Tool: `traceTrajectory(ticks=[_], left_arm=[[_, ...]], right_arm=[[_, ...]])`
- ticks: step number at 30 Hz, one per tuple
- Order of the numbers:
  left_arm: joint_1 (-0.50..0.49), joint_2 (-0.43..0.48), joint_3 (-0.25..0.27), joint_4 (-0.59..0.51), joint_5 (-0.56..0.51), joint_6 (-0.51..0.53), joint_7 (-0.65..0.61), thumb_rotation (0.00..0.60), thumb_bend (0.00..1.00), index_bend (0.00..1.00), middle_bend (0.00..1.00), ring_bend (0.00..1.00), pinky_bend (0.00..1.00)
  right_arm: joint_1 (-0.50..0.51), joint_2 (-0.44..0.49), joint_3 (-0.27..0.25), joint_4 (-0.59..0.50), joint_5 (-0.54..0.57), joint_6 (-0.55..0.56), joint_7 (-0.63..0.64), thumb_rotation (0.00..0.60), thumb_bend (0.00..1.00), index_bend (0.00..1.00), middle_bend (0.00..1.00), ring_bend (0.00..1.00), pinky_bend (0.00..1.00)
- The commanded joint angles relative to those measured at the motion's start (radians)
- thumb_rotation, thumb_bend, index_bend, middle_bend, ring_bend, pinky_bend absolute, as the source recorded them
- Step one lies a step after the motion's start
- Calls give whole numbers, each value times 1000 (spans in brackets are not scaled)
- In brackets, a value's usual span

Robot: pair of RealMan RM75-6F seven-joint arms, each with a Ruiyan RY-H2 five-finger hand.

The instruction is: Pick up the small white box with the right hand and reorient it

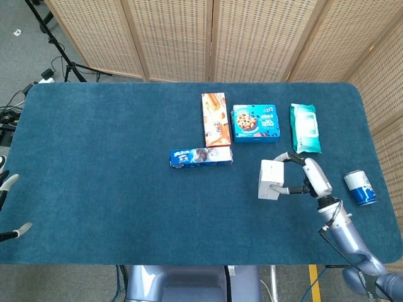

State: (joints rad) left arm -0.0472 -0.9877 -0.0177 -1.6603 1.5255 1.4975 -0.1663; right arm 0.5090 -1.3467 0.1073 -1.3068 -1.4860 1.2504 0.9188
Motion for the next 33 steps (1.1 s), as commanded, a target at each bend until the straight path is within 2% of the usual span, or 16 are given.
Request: traceTrajectory(ticks=[1, 7, 14, 18, 21, 22, 23, 25, 29, 33], left_arm=[[1, 0, 0, 0, 2, 3, -2, 600, 0, 0, 0, 0, 0], [2, -4, 2, 2, 9, 11, 3, 600, 0, 0, 0, 0, 0], [2, -6, 1, 6, 5, 10, 4, 600, 0, 0, 0, 0, 0], [2, -5, 1, 6, 4, 11, 2, 600, 0, 0, 0, 0, 0], [3, -6, 2, 6, 5, 11, 2, 600, 0, 0, 0, 0, 0], [3, -6, 2, 5, 5, 9, 3, 600, 0, 0, 0, 0, 0], [2, -6, 3, 4, 6, 9, 4, 600, 0, 0, 0, 0, 0], [3, -6, 3, 3, 7, 10, 6, 600, 0, 0, 0, 0, 0], [4, -7, 4, 2, 8, 13, 10, 600, 0, 0, 0, 0, 0], [5, -7, 4, 2, 10, 15, 8, 600, 0, 0, 0, 0, 0]], right_arm=[[-23, -88, -5, 122, 12, -5, 89, 600, 555, 554, 495, 351, 312], [-45, -186, -34, 256, -17, 12, 137, 600, 557, 563, 494, 351, 312], [-52, -240, -55, 362, -51, 25, 172, 600, 562, 564, 484, 348, 312], [-61, -268, -70, 422, -79, 57, 198, 600, 569, 562, 402, 242, 312], [-67, -288, -85, 474, -106, 91, 221, 600, 532, 458, 262, 98, 298], [-69, -294, -88, 489, -115, 105, 231, 600, 519, 383, 203, 51, 277], [-70, -299, -91, 503, -122, 118, 244, 600, 517, 311, 145, 20, 250], [-73, -307, -97, 529, -135, 138, 269, 600, 497, 230, 70, 0, 216], [-76, -318, -106, 570, -148, 158, 275, 600, 449, 170, 7, 0, 187], [-82, -322, -118, 593, -160, 173, 277, 600, 377, 134, 0, 0, 160]])
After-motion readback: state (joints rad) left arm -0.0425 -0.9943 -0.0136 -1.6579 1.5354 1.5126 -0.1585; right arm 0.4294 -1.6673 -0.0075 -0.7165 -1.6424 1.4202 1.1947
